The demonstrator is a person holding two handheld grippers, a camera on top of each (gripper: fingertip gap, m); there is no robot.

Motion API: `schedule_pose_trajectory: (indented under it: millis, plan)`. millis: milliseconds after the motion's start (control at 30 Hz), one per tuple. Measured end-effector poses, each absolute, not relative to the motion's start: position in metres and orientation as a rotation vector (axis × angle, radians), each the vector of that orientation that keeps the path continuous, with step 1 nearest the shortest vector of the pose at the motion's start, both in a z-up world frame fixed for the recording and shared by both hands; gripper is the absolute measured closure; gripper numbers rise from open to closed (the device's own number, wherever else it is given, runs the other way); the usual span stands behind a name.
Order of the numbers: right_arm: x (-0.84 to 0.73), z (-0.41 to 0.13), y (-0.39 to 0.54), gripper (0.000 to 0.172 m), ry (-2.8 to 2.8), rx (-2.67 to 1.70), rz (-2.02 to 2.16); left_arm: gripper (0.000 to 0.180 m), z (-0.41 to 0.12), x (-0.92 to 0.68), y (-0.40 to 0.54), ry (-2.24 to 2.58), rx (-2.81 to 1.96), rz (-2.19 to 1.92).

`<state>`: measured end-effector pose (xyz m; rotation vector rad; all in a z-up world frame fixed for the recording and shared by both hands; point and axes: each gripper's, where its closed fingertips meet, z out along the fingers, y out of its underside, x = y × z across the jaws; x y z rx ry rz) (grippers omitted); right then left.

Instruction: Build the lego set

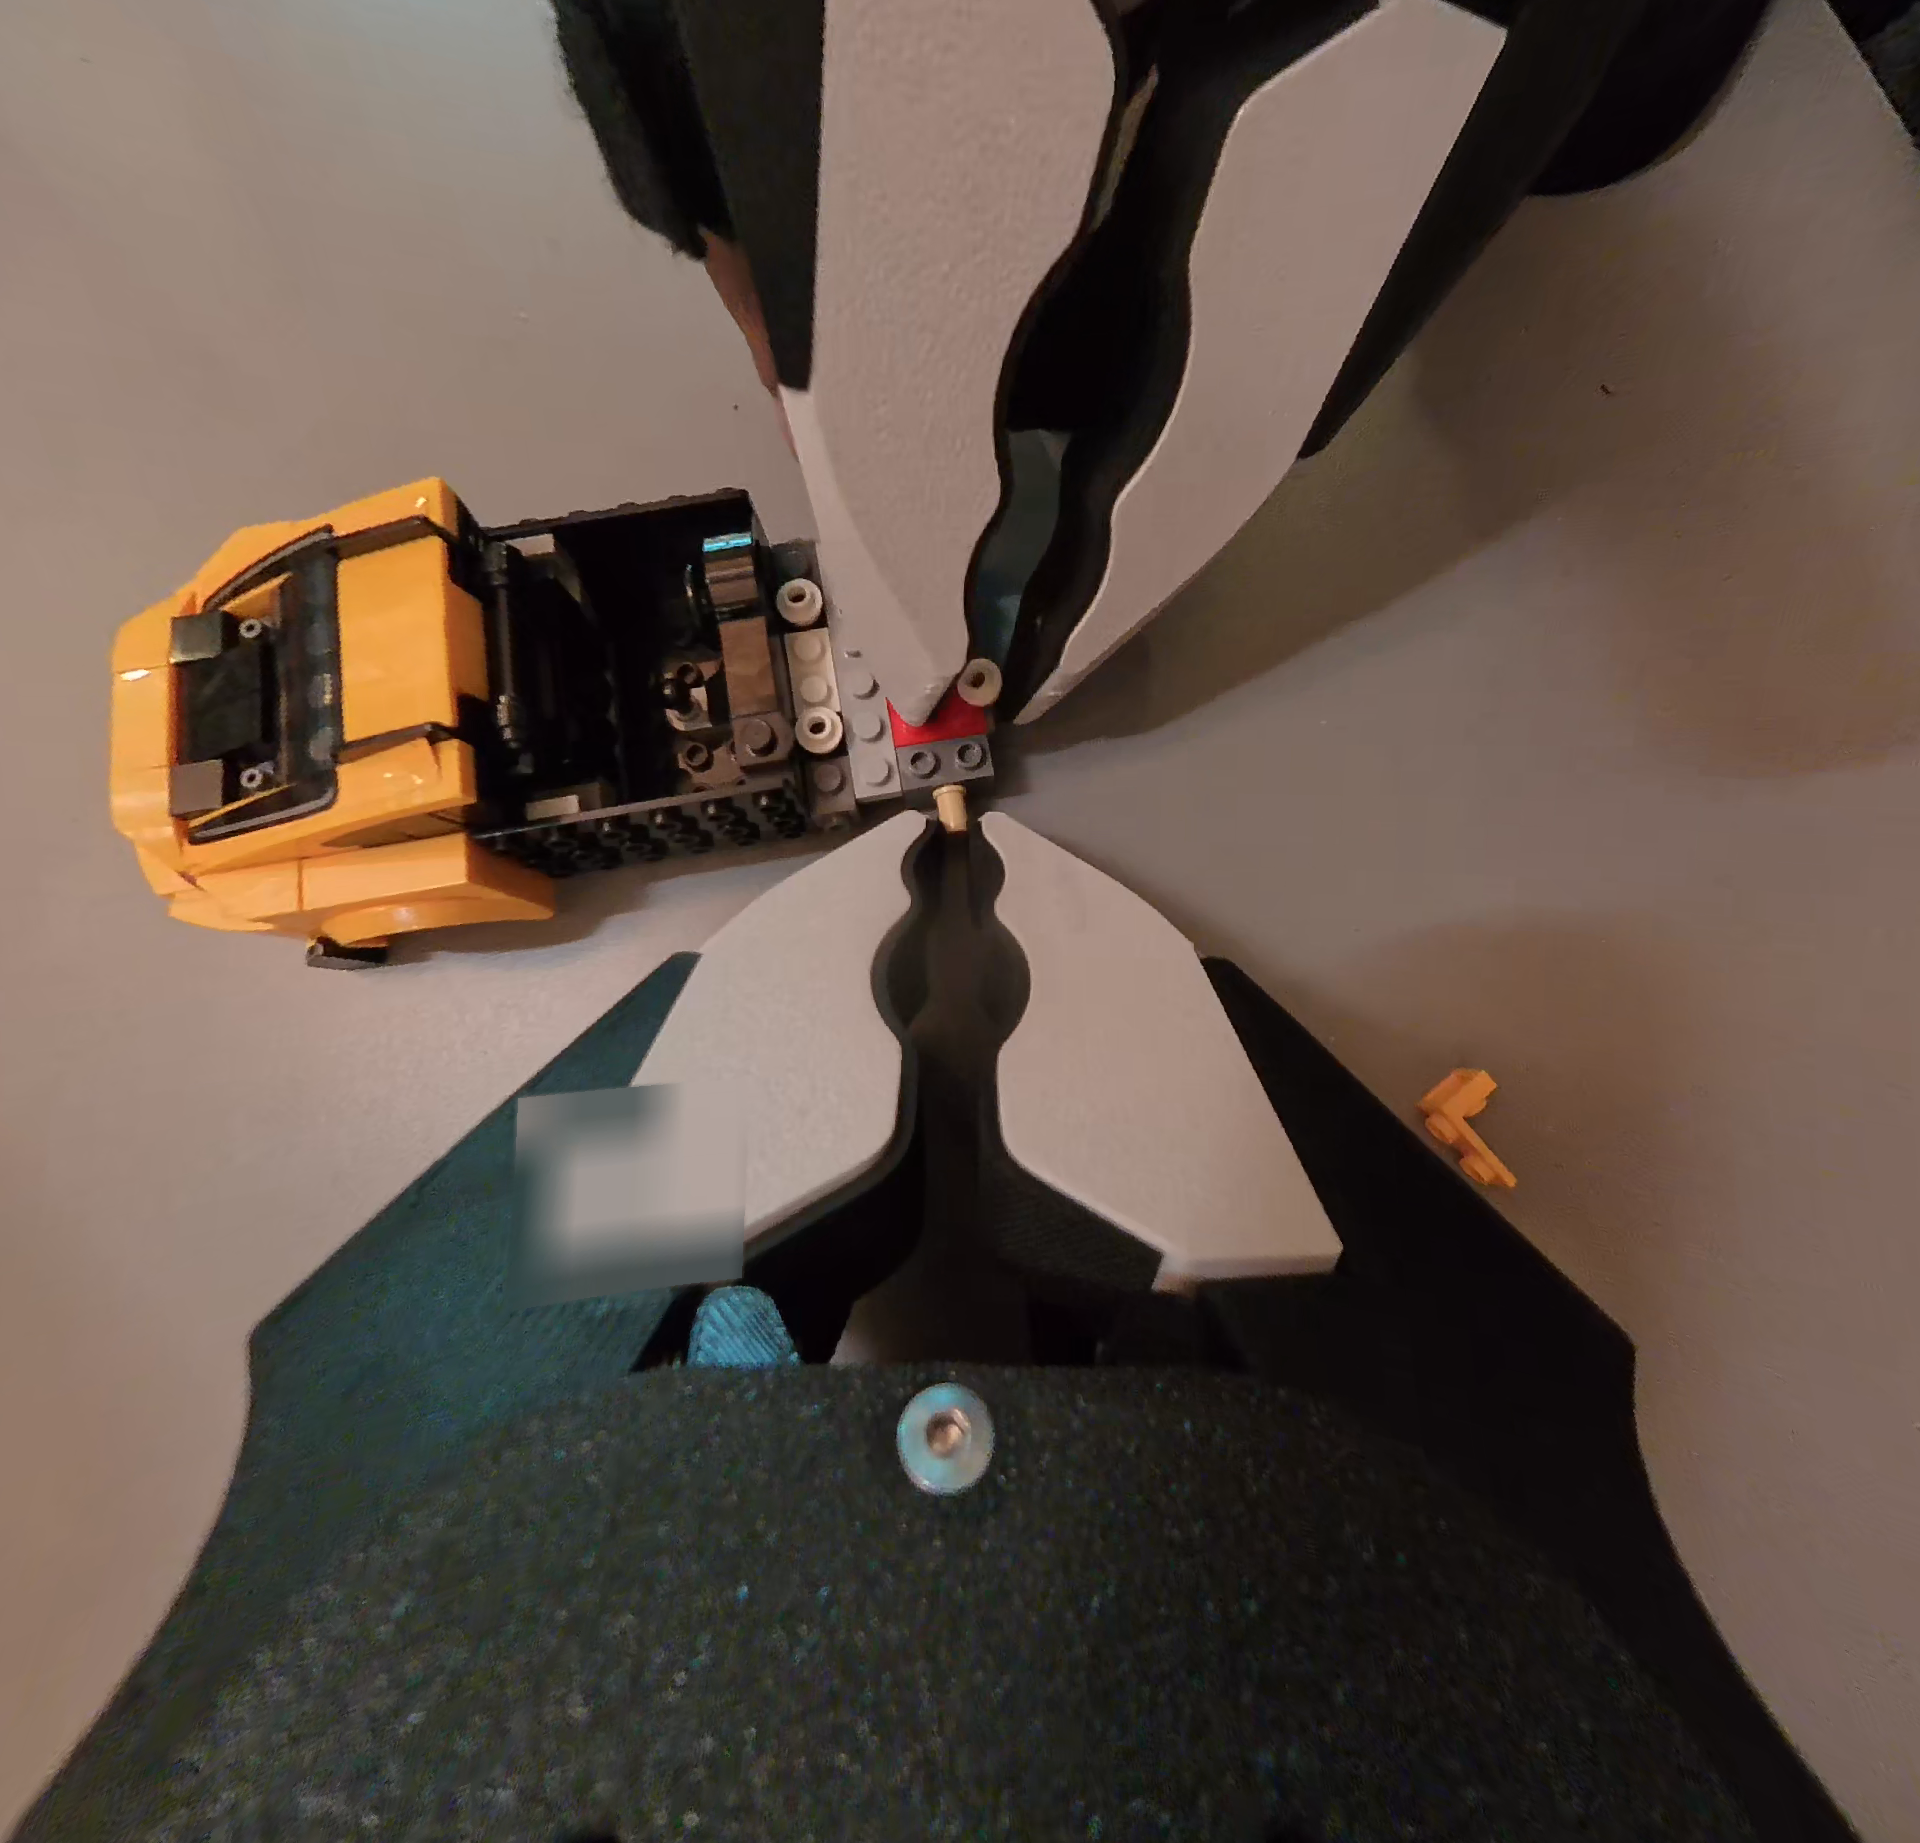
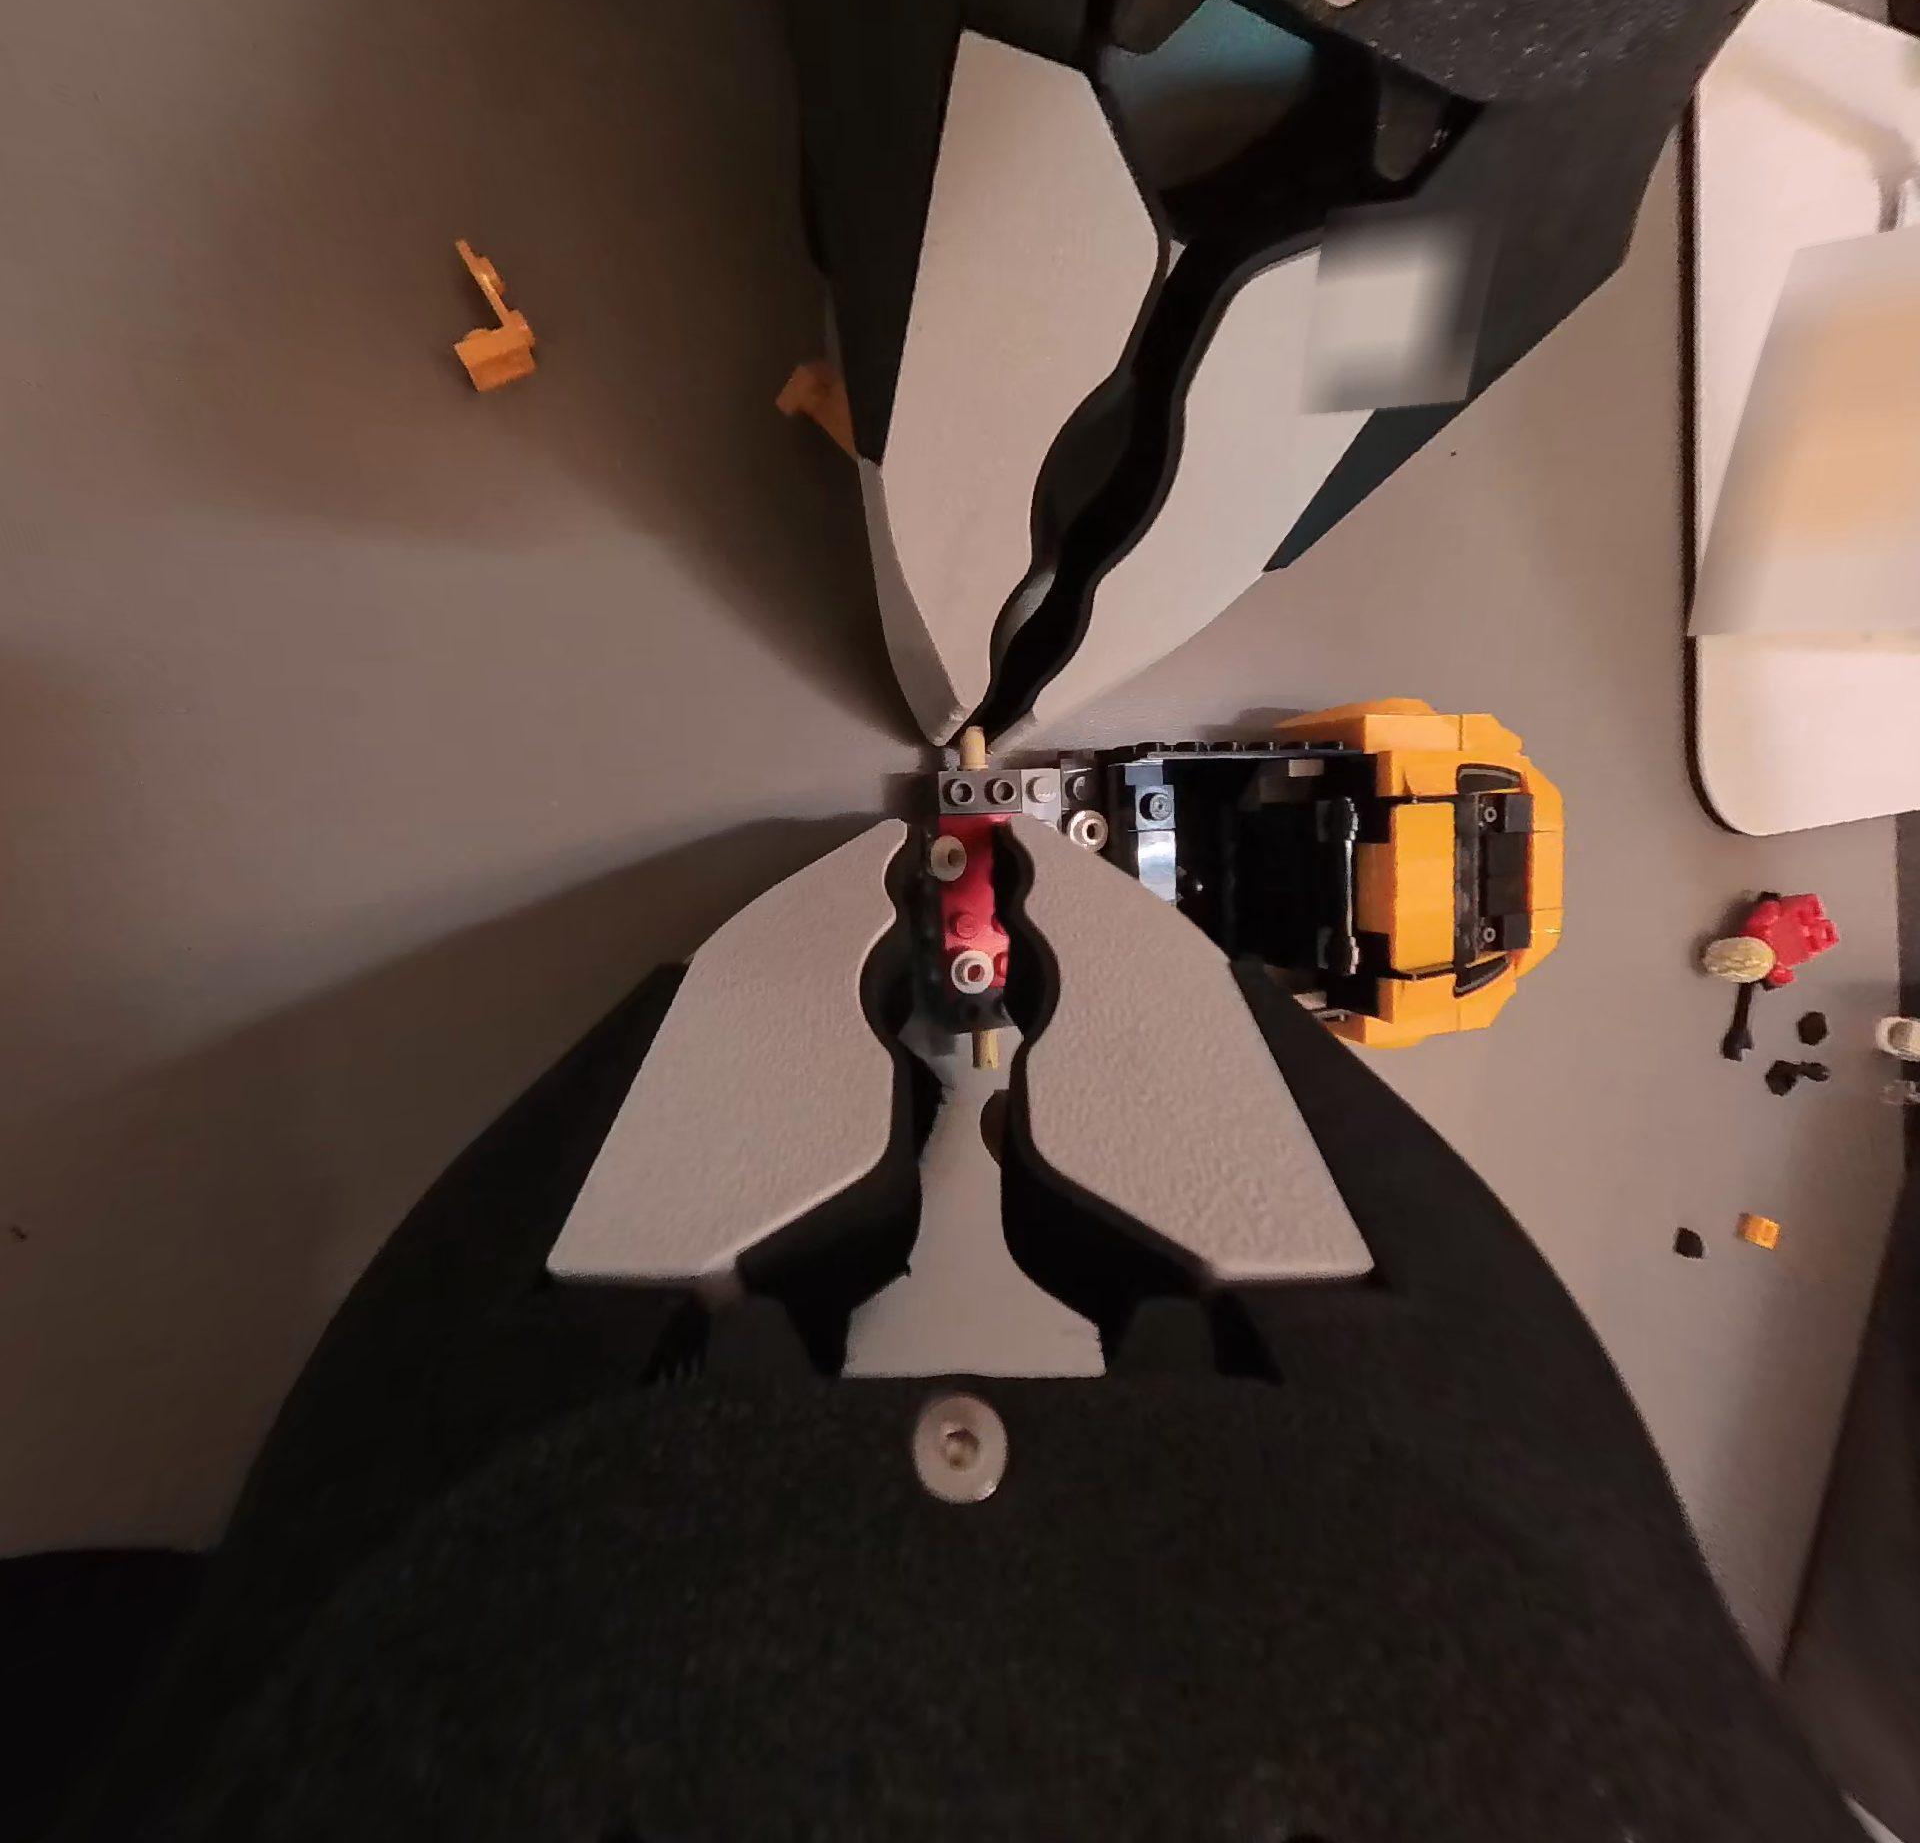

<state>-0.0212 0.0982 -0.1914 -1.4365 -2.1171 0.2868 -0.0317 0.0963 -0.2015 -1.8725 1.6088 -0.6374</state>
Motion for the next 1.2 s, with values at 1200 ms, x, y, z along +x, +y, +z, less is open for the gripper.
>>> schedule_pose_trajectory:
  millis: [1200]
  plan:
    - [-0.019, -0.173, 0.104, 0.166, -1.983, -1.588, 0.502, 0.176, -0.201, -0.032, 0.097, 1.605, -1.873, -0.639]
